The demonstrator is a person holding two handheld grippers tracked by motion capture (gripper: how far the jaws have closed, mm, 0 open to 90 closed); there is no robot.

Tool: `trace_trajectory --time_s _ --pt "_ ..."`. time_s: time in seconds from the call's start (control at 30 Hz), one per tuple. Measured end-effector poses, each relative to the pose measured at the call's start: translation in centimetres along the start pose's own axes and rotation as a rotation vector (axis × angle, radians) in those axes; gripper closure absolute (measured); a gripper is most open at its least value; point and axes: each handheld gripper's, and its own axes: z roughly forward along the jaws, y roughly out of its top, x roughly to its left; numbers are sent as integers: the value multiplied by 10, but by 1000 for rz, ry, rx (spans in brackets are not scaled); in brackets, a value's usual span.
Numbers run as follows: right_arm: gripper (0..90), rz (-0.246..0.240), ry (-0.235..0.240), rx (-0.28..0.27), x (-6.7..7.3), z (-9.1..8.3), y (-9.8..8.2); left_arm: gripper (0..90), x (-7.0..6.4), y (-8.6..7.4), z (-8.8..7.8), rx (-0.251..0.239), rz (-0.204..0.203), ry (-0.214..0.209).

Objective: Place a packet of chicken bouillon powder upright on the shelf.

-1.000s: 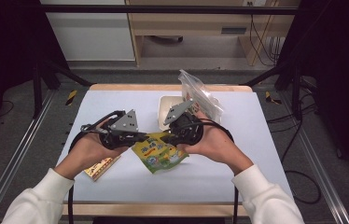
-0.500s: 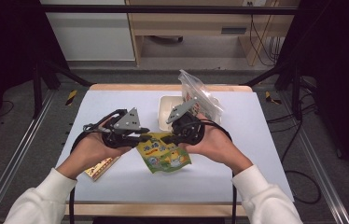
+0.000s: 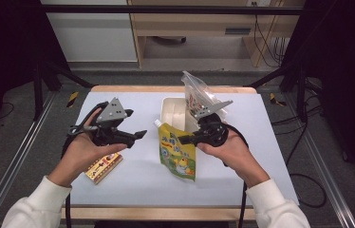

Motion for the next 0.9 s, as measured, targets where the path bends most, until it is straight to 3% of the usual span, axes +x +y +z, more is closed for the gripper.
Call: trace_trajectory --time_s 0.13,0.27,0.53,0.9 --pt "900 20 -16 -47 -1 -6 -2 184 0 -11 0 6 -39 15" --pt "900 44 -36 -73 -1 -11 -3 172 -2 -24 1 25 -52 33" --pt "900 76 -52 -130 0 -18 -2 144 -3 -52 5 46 -97 28" --pt "900 125 -72 -218 5 -29 4 127 -16 -86 9 31 -156 77"
